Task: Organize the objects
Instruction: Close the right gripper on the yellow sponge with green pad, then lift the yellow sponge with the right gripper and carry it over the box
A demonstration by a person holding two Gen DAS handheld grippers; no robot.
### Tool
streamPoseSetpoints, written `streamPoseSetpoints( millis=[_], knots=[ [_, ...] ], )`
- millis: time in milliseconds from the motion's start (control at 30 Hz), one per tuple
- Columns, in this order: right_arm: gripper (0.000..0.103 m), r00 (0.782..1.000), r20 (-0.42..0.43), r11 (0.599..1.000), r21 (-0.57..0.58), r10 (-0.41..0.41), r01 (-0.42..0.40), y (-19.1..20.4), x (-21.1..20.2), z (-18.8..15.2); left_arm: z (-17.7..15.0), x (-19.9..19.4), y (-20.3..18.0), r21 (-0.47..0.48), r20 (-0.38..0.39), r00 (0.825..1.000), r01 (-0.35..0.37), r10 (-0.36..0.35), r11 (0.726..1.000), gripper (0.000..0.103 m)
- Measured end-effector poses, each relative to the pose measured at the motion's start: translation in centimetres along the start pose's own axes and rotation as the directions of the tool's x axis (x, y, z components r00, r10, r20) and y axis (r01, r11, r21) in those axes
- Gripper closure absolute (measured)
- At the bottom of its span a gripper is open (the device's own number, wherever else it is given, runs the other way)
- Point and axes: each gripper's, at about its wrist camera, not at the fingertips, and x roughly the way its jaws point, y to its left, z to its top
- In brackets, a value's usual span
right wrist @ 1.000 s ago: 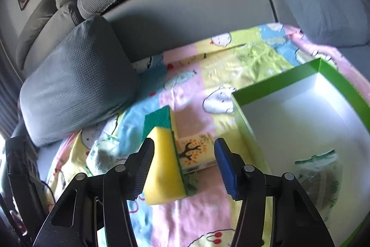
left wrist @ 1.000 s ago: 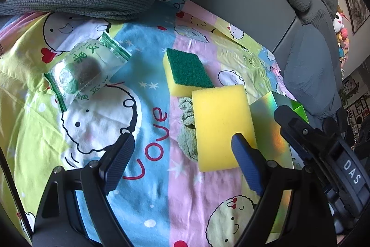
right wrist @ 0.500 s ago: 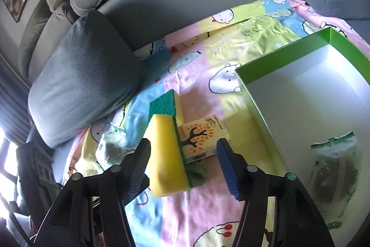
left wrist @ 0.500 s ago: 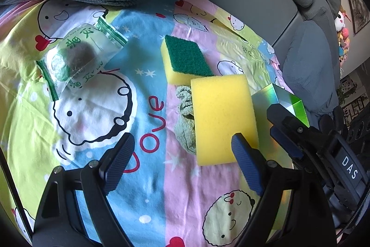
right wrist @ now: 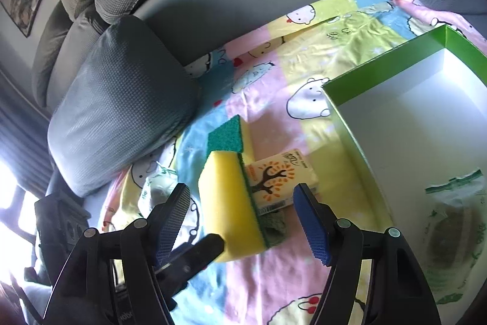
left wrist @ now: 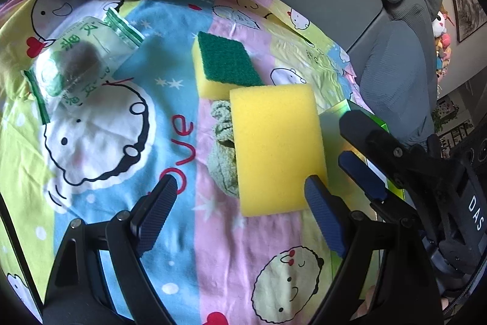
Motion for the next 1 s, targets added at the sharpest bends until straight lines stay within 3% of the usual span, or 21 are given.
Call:
streamPoseSetpoints(
  millis=[133,267,333,400,500,633,1000],
  knots=[
    [0.034,1.0,0.003,0.999,-0.034,0.007,-0.007,0.7,0.4,-0.1,-0.1,0.4,-0.2,0.008,-0.006,1.0,0.02,-0.019,1.0,0.019],
    [0.039,0.999,-0.032,1.0,-0.023,0.01,-0.01,0.6,1.2,-0.2,-0.1,0.6,-0.2,0.013,-0.003,1.0,0.021,-0.021,1.0,0.027],
    [0.053,0.999,-0.052,1.0,-0.016,0.003,-0.003,0.3,1.7,-0.2,-0.1,0.7,-0.3,0.019,-0.001,1.0,0.029,-0.029,0.999,0.035],
    [0.055,0.998,-0.07,1.0,-0.006,0.001,-0.001,0.1,2.1,-0.3,-0.2,0.7,-0.5,0.032,0.0,1.0,0.031,-0.031,0.999,0.04],
    [0.055,0.995,-0.098,1.0,0.015,0.021,-0.02,-0.3,2.6,-0.5,-0.3,0.8,-0.9,0.055,0.0,0.999,0.043,-0.043,0.998,0.051],
    [0.055,0.991,-0.126,0.999,0.031,0.045,-0.042,-0.5,2.9,-0.7,-0.4,0.9,-1.6,0.099,-0.001,0.999,0.042,-0.042,0.994,0.056],
    [0.055,0.994,-0.088,0.998,0.027,0.061,-0.059,-0.5,1.2,-0.7,-0.9,-0.5,-3.5,0.206,0.058,0.998,0.027,-0.04,0.978,0.057]
  ],
)
